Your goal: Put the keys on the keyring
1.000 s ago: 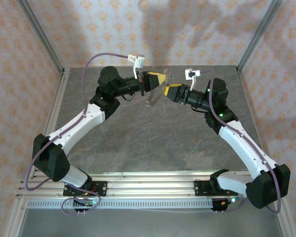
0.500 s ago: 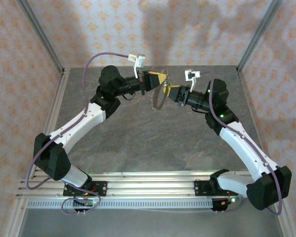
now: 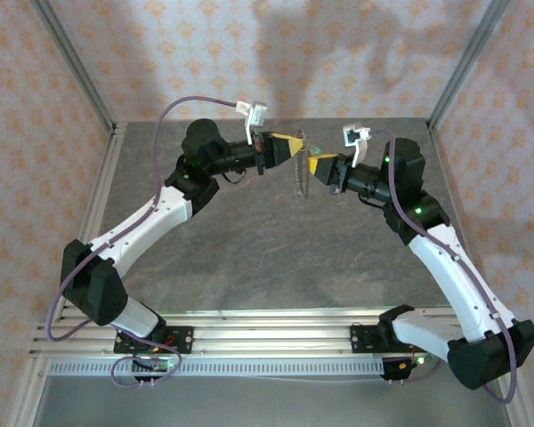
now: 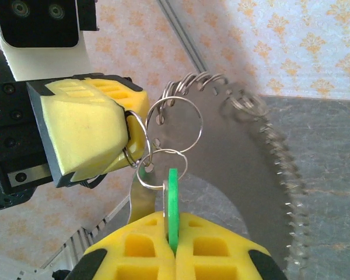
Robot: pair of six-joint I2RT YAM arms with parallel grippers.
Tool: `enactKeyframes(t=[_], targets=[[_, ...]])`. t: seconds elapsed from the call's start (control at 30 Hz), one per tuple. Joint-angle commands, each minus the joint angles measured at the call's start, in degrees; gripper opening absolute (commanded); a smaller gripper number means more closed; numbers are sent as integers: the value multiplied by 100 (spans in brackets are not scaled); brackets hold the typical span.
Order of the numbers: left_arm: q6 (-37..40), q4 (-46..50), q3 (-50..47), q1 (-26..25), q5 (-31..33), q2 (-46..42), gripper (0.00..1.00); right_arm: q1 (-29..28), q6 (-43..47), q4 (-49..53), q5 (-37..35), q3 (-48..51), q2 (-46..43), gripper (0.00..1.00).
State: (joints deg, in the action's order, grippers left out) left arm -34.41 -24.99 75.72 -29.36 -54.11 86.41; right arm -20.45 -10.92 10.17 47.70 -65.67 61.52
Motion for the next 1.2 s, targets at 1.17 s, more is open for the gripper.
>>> enactKeyframes(t=[1.17], targets=[[752,293,97,-28,131,-621,0,68,201,768,-544,-194,26,0]])
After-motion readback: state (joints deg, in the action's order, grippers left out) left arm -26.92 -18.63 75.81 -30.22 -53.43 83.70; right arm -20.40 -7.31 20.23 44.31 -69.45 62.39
